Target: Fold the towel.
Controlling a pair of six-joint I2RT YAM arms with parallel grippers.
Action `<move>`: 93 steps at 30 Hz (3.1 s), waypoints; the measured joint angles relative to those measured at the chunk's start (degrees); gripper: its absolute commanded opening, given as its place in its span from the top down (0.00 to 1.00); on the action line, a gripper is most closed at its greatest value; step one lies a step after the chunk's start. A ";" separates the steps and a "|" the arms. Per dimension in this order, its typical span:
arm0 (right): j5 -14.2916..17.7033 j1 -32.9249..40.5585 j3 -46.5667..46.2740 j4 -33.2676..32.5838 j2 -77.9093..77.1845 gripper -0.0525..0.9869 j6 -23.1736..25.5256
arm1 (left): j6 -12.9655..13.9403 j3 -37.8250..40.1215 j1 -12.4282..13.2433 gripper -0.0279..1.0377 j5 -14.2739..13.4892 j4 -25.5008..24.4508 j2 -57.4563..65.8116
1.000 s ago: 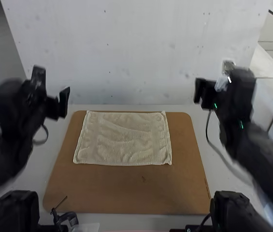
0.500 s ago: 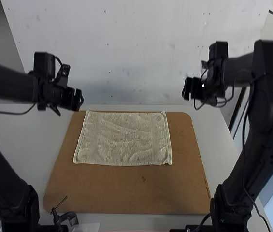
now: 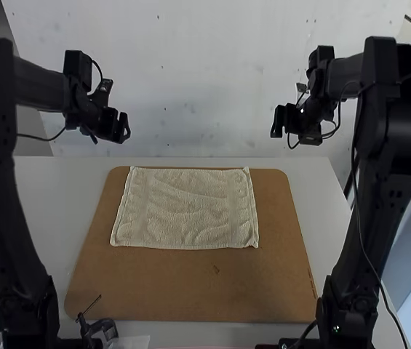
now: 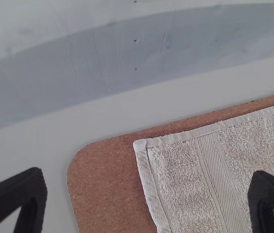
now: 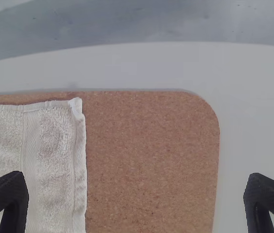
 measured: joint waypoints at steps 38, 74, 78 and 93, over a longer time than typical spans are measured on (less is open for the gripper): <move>-0.13 11.52 17.05 -6.03 25.16 0.29 3.17 | 0.37 12.15 1.29 0.11 0.26 -3.52 18.40; 2.45 12.26 13.20 5.49 29.22 0.47 6.69 | 0.39 11.98 2.36 0.11 1.73 -3.34 18.40; 3.06 12.52 13.33 5.49 29.31 0.47 6.80 | 0.39 11.98 2.36 0.11 1.77 -3.23 18.40; 6.14 14.51 14.75 8.39 30.95 0.64 7.13 | 1.22 12.00 3.89 0.11 3.04 -3.19 18.40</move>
